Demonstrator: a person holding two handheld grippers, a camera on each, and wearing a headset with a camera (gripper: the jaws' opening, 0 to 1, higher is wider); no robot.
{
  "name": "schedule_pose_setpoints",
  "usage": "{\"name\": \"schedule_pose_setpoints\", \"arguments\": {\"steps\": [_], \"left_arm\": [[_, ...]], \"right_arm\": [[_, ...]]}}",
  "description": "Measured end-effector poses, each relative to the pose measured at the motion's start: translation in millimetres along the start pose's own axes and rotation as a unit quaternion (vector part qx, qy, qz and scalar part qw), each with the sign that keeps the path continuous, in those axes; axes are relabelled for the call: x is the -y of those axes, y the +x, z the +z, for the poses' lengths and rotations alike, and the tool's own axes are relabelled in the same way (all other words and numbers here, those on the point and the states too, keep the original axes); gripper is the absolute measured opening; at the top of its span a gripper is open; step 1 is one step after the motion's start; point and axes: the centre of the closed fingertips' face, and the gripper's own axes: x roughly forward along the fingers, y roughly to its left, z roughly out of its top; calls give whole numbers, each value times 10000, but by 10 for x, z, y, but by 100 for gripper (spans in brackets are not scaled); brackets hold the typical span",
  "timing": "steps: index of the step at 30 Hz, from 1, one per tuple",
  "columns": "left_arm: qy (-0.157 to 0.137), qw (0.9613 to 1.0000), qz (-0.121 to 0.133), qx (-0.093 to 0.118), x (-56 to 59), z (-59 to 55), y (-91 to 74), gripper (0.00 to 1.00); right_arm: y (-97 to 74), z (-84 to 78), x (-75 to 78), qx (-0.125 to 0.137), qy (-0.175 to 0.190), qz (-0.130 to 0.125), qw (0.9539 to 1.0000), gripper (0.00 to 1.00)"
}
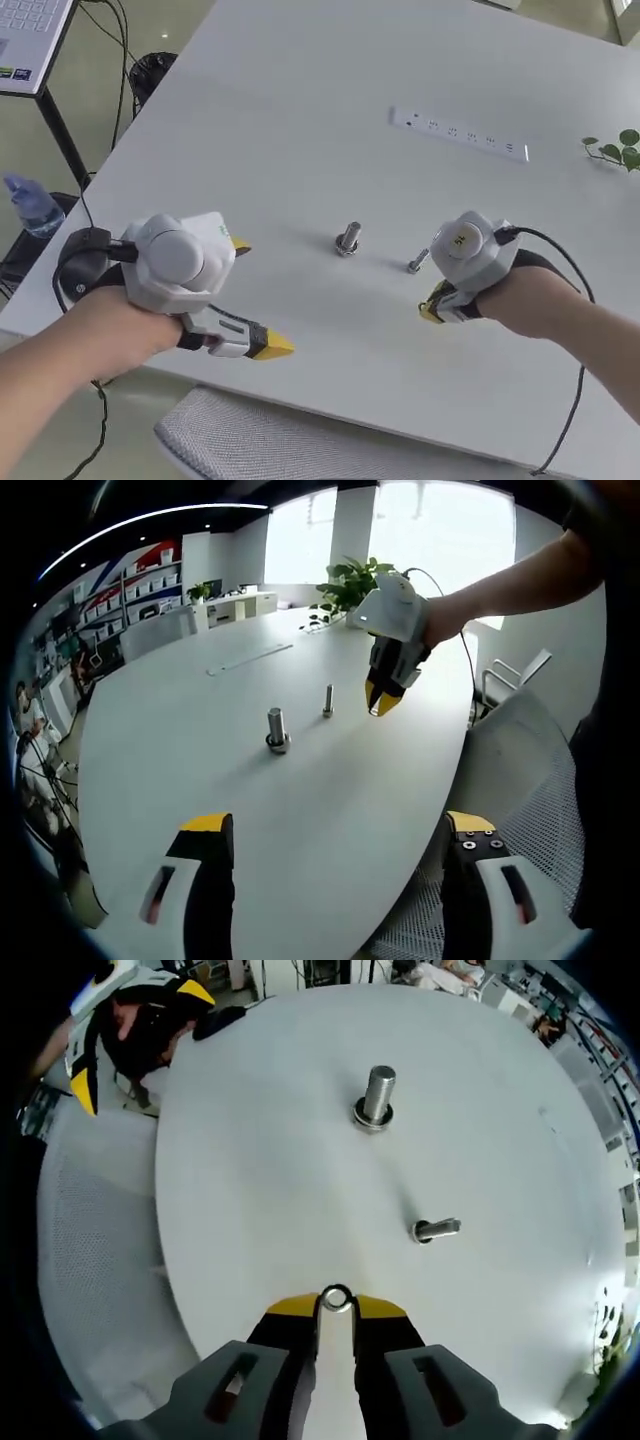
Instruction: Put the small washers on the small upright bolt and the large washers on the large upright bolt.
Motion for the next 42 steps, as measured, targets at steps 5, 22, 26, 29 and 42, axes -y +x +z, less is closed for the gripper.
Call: {"name": "schedule_pose_setpoints", "arguments": {"steps": [5,22,26,29,42], "left_arm": [[0,10000,20,-20,7,-4,3,86],[-118,9999,121,32,2,-25,-15,91],[-131,9998,120,24,1,-22,-2,92],[-150,9998,133,55,-4,-6,6,93],[-143,9998,129,72,-71,33,14,95]], "right_arm": [[-83,-47,153,-8,50,-69,10000,13],[-288,201,518,161,-101,-234,9995,13],[-344,292,533,160,-215,-281,9992,13],[-379,377,542,201,-305,-296,9989,13],[-300,506,526,209,-379,-177,9989,13]]}}
